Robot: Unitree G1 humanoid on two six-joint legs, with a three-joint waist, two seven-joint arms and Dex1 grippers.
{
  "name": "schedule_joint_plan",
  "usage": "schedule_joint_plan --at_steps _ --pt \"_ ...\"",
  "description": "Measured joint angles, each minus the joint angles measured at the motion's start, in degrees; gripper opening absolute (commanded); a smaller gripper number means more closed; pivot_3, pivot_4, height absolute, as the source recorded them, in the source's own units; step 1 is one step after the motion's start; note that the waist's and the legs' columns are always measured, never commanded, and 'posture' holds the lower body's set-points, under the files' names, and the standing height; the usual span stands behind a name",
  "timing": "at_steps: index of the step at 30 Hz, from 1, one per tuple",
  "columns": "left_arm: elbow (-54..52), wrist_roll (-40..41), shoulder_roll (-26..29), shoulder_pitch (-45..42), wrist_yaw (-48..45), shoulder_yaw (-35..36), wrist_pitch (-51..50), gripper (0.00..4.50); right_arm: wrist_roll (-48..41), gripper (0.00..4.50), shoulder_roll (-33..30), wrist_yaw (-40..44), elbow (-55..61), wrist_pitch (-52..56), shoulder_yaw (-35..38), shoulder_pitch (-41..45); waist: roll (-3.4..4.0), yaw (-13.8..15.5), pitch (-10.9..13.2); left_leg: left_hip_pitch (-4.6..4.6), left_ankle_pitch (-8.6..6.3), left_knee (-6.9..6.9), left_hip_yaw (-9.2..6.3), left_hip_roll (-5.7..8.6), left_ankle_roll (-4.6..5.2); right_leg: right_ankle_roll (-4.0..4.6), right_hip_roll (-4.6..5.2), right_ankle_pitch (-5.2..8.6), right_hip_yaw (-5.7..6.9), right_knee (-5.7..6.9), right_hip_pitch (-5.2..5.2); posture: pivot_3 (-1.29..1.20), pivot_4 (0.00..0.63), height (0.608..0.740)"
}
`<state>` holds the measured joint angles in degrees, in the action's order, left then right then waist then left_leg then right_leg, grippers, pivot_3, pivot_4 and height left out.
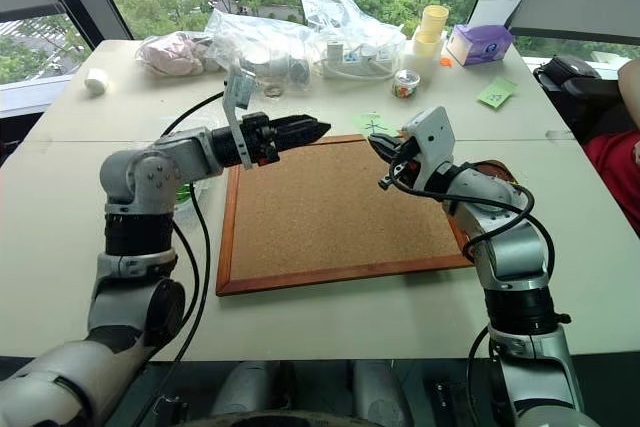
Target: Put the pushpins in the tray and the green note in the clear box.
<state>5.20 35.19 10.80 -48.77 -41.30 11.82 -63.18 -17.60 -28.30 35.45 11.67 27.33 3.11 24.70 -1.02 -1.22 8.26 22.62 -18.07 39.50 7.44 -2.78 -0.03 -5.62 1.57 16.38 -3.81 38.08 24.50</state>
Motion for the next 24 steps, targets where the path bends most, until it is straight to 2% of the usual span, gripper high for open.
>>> schedule_joint_plan --at_steps 1,4,8,20,24 --pt "1.9 0.9 -1.5 -0.8 2.0 1.8 -1.5 4.44 0.0 0.0 -0.1 0.0 0.2 0.2 0.0 0.1 0.0 0.1 0.0 0.0 0.01 0.0 0.0 0.0 -0.01 0.0 0.0 0.0 0.0 0.0 0.0 0.0 0.15 0.738" --pt "10.3 2.3 -6.2 -3.1 9.4 6.2 -4.4 4.44 -0.1 0.0 -0.5 0.2 1.8 0.6 0.0 0.3 -0.04 0.2 0.0 0.01 0.03 0.02 -0.01 0.0 -0.05 0.0 -0.01 0.0 0.01 0.01 0.0 0.0 0.15 0.738" --pt "21.9 2.6 -9.6 -8.4 15.1 10.0 -2.9 4.44 -0.2 0.0 -0.9 0.2 3.0 1.0 -0.2 2.1 -0.09 0.2 0.1 0.02 0.03 0.0 0.0 0.06 -0.06 -0.01 0.0 -0.01 0.01 -0.02 0.0 0.0 0.15 0.738" --pt "41.7 4.0 -13.7 -17.9 14.3 13.6 10.7 4.44 -0.2 0.0 -1.4 -0.2 6.0 2.3 -0.7 2.4 -0.09 0.1 0.1 -0.03 0.09 -0.2 0.07 0.16 -0.15 -0.01 -0.03 -0.01 0.01 -0.11 0.03 0.0 0.15 0.738" --pt "44.5 3.7 -14.1 -18.8 12.5 12.6 12.9 3.27 -0.2 0.0 -1.4 -0.5 6.5 2.5 -0.7 2.3 -0.1 0.2 0.1 -0.03 0.1 -0.21 0.08 0.17 -0.17 -0.01 -0.03 0.0 0.01 -0.11 0.03 0.0 0.15 0.738"
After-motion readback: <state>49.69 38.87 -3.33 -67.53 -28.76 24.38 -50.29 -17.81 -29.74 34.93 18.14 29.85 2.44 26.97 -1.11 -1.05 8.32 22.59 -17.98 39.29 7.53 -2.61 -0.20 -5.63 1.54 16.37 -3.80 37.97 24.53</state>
